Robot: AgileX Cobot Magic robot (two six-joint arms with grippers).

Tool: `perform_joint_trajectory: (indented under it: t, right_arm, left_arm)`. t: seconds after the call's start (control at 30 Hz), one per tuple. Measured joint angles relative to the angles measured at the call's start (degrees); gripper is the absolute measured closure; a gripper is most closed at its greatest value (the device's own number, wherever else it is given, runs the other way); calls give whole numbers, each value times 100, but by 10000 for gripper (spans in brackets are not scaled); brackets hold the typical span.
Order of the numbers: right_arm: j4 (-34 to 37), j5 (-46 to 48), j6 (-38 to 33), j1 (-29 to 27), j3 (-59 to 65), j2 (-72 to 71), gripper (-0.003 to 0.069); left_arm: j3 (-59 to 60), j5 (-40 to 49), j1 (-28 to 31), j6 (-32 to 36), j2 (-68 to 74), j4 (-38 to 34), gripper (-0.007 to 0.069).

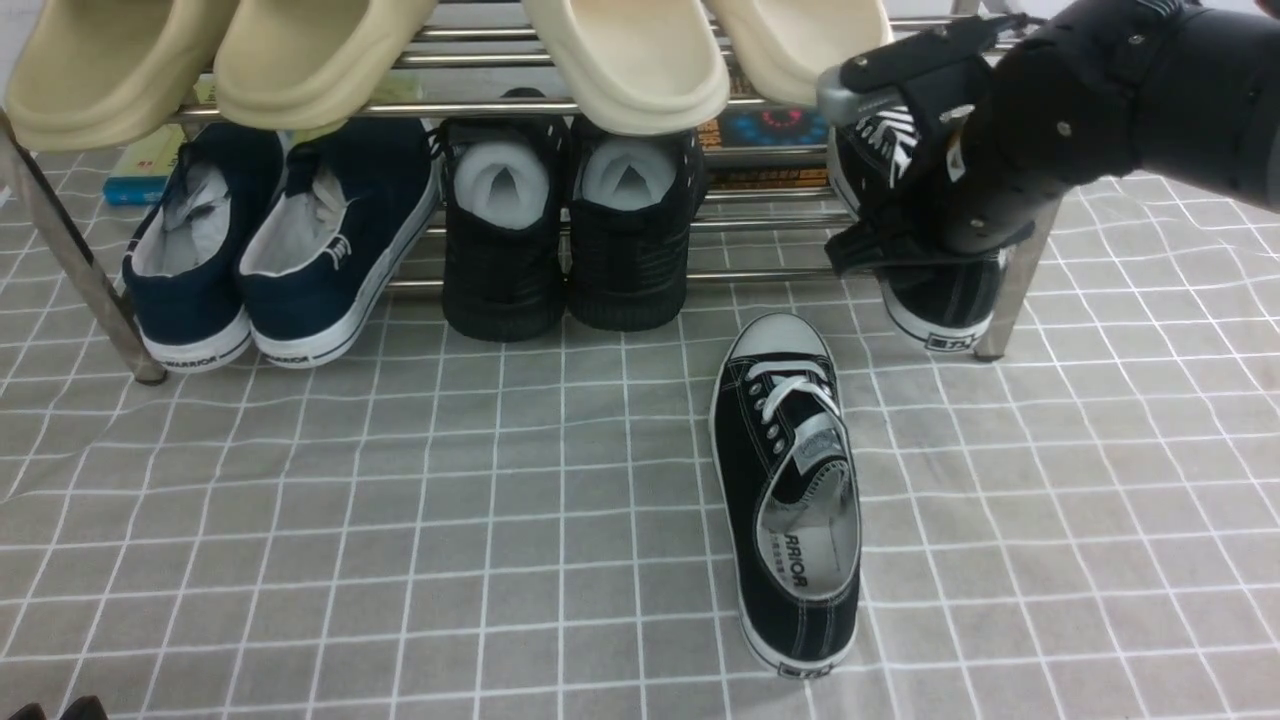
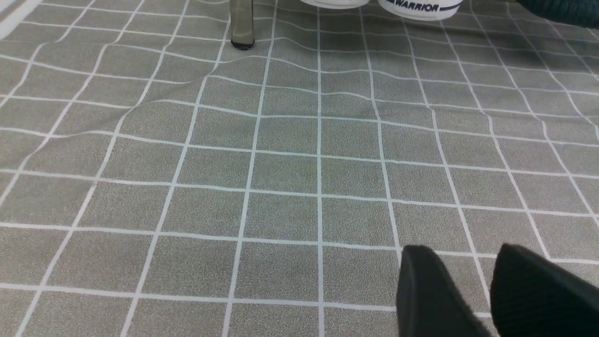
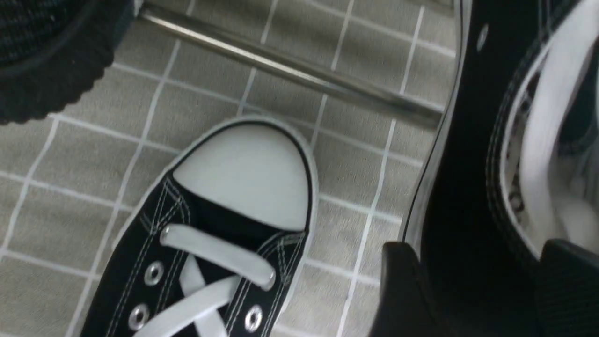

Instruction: Take the shoes off the shelf with your hand from the grey coffee tablecloth.

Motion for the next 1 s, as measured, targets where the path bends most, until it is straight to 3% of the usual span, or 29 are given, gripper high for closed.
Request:
perform_joint_trajectory:
  t: [0.13, 0.43, 0.53, 0.67, 0.73, 1.0]
  right_arm:
    - [-411, -256, -72, -24, 0, 48, 267]
    - [-576, -355, -97, -41, 0, 536, 271]
    - [-587, -226, -113, -41, 0, 662, 337]
    - [-438, 153, -113, 42, 0, 537, 574]
    - [-331, 655, -126, 137, 5, 334, 647]
    - [426, 2739, -149, 435, 86, -817, 652]
  left_arm:
    - [0, 0, 0, 0, 0, 0, 383]
    - [0, 0, 0, 0, 0, 0, 383]
    - [0, 0, 0, 0, 0, 0, 383]
    - [0, 0, 0, 0, 0, 0, 383]
    - [0, 0, 0, 0, 0, 0, 383]
    - [0, 0, 0, 0, 0, 0, 383]
